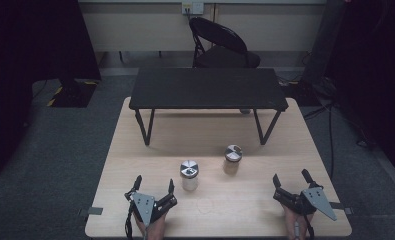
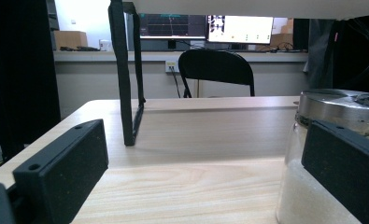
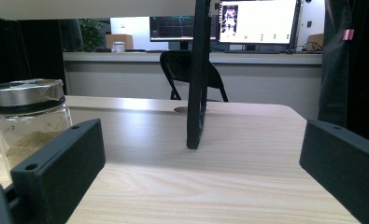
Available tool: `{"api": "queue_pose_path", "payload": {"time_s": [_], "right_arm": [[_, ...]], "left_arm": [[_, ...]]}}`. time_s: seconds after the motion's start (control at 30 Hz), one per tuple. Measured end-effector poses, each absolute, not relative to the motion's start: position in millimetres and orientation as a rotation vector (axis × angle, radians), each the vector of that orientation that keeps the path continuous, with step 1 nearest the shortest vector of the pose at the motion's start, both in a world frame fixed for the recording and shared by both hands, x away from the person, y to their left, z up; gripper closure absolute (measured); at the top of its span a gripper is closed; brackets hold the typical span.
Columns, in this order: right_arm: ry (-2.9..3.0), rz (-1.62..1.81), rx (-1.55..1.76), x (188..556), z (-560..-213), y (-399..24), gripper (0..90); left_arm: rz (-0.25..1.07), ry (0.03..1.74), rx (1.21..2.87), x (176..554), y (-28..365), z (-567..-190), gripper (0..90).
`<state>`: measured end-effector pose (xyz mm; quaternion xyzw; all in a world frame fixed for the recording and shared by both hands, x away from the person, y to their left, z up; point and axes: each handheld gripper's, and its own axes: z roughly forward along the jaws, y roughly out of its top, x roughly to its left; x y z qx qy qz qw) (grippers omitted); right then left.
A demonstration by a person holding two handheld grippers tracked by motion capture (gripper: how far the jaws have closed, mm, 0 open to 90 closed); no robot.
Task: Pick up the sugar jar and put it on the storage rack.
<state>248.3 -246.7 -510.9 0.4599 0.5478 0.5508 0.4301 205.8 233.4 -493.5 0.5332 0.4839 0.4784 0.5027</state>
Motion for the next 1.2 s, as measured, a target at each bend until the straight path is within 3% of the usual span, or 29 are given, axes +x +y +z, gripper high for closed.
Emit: {"api": "queue_pose_path", "payload": {"time_s": [1.2], "right_arm": [[1.364, 1.374, 1.15, 248.2, -510.8, -246.3, 0.0]], "left_arm": [[1.1, 1.093, 1.238, 202.1, 241.1, -498.6, 0.0]]}}
